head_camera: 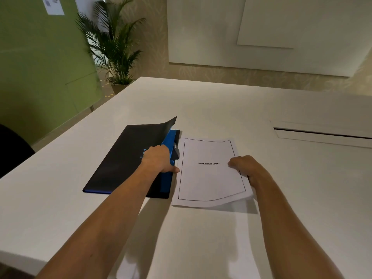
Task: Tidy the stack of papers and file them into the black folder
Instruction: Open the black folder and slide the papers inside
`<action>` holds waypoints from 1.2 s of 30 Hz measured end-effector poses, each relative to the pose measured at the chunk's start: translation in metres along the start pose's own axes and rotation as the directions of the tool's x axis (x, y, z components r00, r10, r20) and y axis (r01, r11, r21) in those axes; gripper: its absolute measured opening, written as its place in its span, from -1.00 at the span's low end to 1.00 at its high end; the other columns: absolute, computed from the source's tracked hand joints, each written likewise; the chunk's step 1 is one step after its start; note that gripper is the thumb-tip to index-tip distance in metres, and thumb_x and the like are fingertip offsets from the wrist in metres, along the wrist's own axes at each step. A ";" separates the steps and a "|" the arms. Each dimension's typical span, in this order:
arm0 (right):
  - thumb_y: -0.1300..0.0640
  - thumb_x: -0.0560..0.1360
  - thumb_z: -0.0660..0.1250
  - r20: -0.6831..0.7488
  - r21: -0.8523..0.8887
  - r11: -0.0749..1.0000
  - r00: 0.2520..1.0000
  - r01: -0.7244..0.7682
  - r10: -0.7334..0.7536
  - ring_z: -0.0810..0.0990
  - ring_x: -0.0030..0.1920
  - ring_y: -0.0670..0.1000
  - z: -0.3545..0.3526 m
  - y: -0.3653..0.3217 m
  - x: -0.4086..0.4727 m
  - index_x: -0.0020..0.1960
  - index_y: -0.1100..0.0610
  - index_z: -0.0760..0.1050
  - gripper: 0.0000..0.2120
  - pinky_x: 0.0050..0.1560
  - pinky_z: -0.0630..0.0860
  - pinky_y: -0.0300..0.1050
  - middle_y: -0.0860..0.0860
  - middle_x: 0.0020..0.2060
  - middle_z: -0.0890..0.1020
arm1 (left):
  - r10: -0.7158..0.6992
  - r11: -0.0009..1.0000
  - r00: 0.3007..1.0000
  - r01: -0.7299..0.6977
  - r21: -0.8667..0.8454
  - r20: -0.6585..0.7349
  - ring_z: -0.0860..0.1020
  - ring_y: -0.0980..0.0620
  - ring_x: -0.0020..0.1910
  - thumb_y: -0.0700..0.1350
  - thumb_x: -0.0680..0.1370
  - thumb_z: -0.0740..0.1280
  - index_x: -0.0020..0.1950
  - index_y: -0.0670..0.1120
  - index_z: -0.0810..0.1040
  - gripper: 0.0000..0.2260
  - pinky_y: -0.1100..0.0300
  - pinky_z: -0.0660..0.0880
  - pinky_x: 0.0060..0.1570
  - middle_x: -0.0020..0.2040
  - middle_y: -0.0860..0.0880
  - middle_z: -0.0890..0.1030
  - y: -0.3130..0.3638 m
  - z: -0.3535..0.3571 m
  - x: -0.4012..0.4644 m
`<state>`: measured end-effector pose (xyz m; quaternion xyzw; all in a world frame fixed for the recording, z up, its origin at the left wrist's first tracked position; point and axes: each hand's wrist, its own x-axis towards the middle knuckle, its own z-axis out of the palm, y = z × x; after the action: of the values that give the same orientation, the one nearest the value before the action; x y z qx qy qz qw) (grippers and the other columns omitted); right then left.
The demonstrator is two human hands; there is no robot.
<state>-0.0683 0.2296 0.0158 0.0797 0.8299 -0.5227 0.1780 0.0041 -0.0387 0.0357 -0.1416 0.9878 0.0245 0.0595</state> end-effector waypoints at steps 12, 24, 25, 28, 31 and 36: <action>0.35 0.56 0.28 -0.013 0.092 0.969 0.973 0.229 -0.229 0.58 -0.42 -0.14 -0.012 -0.001 -0.012 0.18 0.08 0.38 -0.73 -0.56 0.44 -0.34 0.03 -0.20 0.58 | 0.012 0.997 0.996 -0.005 -0.083 0.086 0.51 0.01 -0.24 0.24 0.44 0.38 -0.03 -0.14 0.39 -0.54 0.16 0.43 -0.25 -0.18 -0.06 0.50 -0.005 -0.010 -0.002; 0.34 0.51 0.18 -0.146 0.176 0.884 0.900 0.432 -0.411 0.65 -0.09 0.20 0.000 -0.052 -0.042 0.16 0.15 0.41 -0.75 -0.15 0.66 0.10 0.14 0.01 0.63 | 0.028 0.985 1.000 -0.027 -0.173 0.007 0.44 0.08 -0.36 -0.18 0.60 0.19 -0.16 -0.13 0.38 -0.86 0.26 0.32 -0.43 -0.27 -0.02 0.45 0.012 -0.032 -0.007; 0.34 0.51 0.16 -0.126 0.153 0.890 0.902 0.430 -0.413 0.62 -0.15 0.16 0.005 -0.054 -0.044 0.17 0.17 0.41 -0.74 -0.29 0.63 0.00 0.13 -0.02 0.62 | 0.028 0.982 1.000 -0.027 -0.185 0.003 0.44 0.08 -0.35 -0.17 0.60 0.19 -0.10 -0.14 0.38 -0.90 0.26 0.33 -0.41 -0.26 -0.02 0.44 0.016 -0.034 -0.008; 0.33 0.51 0.12 -0.081 0.063 0.911 0.911 0.409 -0.403 0.49 -0.34 0.01 0.015 -0.054 -0.045 0.14 0.17 0.37 -0.77 -0.58 0.36 -0.27 0.03 -0.17 0.54 | 0.034 0.984 0.999 -0.032 -0.178 0.007 0.44 0.08 -0.34 -0.17 0.61 0.20 -0.05 -0.14 0.37 -0.94 0.24 0.38 -0.32 -0.27 -0.01 0.41 0.028 -0.039 -0.011; 0.31 0.52 0.12 -0.053 0.002 0.918 0.916 0.397 -0.397 0.47 -0.34 -0.04 0.018 -0.056 -0.046 0.23 0.20 0.37 -0.71 -0.57 0.35 -0.30 0.02 -0.15 0.53 | 0.033 0.988 0.999 -0.032 -0.154 0.007 0.42 0.08 -0.36 -0.16 0.61 0.20 -0.05 -0.14 0.37 -0.93 0.21 0.40 -0.26 -0.28 -0.01 0.40 0.037 -0.041 -0.013; 0.29 0.54 0.10 -0.030 -0.062 0.931 0.932 0.360 -0.362 0.45 -0.36 -0.04 0.009 -0.064 -0.044 0.30 0.21 0.35 -0.66 -0.66 0.28 -0.38 0.03 -0.15 0.51 | 0.055 0.993 0.998 -0.055 -0.104 0.000 0.44 0.07 -0.35 -0.17 0.61 0.18 0.01 -0.19 0.45 -0.89 0.19 0.42 -0.23 -0.29 -0.02 0.41 0.053 -0.040 -0.016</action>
<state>-0.0460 0.1958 0.0826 -0.0684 0.8482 -0.5214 0.0639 0.0001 0.0139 0.0786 -0.1173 0.9886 0.0778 0.0529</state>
